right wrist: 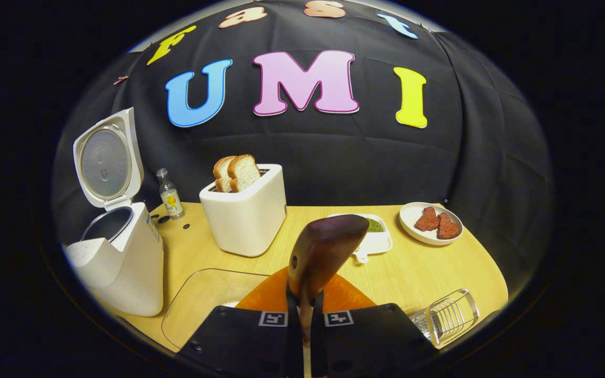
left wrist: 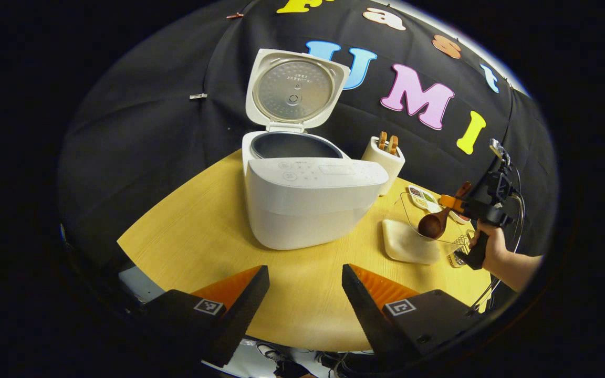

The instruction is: Close the left gripper, press the button to open the rice cooker; take a wooden spoon from the chopstick holder with the right hand, scoop a spoonful of rice and pour it into the rice cooker, then put the wooden spoon back into the chopstick holder.

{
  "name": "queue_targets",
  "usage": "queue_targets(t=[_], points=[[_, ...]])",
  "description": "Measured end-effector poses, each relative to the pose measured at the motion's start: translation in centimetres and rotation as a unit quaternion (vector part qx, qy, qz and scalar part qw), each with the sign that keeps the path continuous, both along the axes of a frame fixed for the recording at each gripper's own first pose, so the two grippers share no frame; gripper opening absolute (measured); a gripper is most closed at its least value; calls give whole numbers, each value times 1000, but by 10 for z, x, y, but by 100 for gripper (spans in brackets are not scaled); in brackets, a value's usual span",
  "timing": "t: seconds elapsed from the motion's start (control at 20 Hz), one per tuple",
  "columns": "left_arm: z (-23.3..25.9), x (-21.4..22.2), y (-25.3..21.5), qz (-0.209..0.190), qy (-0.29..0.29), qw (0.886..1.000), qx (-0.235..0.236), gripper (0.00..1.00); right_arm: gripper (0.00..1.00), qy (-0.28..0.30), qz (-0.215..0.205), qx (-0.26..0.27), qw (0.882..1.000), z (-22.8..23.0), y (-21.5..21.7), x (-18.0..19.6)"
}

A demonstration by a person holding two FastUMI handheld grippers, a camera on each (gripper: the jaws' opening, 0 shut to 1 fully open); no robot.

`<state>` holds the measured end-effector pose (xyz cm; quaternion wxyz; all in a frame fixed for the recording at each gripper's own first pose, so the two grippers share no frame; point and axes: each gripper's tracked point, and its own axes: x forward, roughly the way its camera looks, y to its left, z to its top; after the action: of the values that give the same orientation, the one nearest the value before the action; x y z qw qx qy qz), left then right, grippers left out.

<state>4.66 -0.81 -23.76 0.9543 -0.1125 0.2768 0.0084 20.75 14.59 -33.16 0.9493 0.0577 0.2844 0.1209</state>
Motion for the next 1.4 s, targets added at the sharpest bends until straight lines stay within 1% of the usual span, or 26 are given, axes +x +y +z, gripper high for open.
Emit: queue_targets(t=[0.15, 0.3, 0.4, 0.5, 0.65, 0.7, 0.75, 0.8, 0.95, 1.1, 1.15, 1.25, 1.3, 1.35, 1.4], points=[[5, 12, -14, -16, -10, 1000, -1, 96, 10, 7, 23, 20, 1000, 0, 24, -10], [10, 17, -20, -27, -18, 999, 8, 96, 10, 33, 41, 50, 997, 2, 51, -25], [11, 16, -21, -26, -21, 999, 8, 96, 11, 47, 42, 65, 996, 4, 60, -31], [9, 11, -22, -22, -18, 1000, -3, 96, 10, 66, 33, 83, 994, 5, 65, -37], [8, 6, -20, -9, -14, 1000, -22, 96, 11, 118, 0, 136, 984, 0, 67, -42], [6, 4, -19, -4, -12, 1000, -26, 96, 7, 138, -16, 154, 978, 0, 66, -43], [5, 2, -18, -3, -10, 1000, -29, 96, 11, 155, -31, 169, 973, -2, 64, -42], [5, 2, -22, -8, -7, 999, -31, 96, 10, 167, -40, 178, 969, -4, 60, -42], [12, 1, -18, -17, -14, 1000, -10, 96, 11, 202, -62, 205, 956, -5, 54, -44], [25, 3, -18, -21, -27, 999, -8, 96, 11, 217, -82, 229, 945, 6, 44, -44], [30, 3, -17, -19, -30, 999, -11, 96, 10, 222, -93, 241, 940, 8, 40, -43], [37, 1, -13, -16, -36, 999, -15, 96, 10, 238, -125, 270, 925, 12, 28, -41], [42, 0, -10, -13, -42, 999, -16, 98, 10, 243, -143, 278, 919, 14, 19, -38], [48, -1, -6, -8, -49, 999, -17, 96, 10, 242, -157, 283, 915, 17, 10, -34], [51, -2, -1, -3, -53, 998, -19, 96, 10, 238, -168, 288, 912, 24, 2, -33]])
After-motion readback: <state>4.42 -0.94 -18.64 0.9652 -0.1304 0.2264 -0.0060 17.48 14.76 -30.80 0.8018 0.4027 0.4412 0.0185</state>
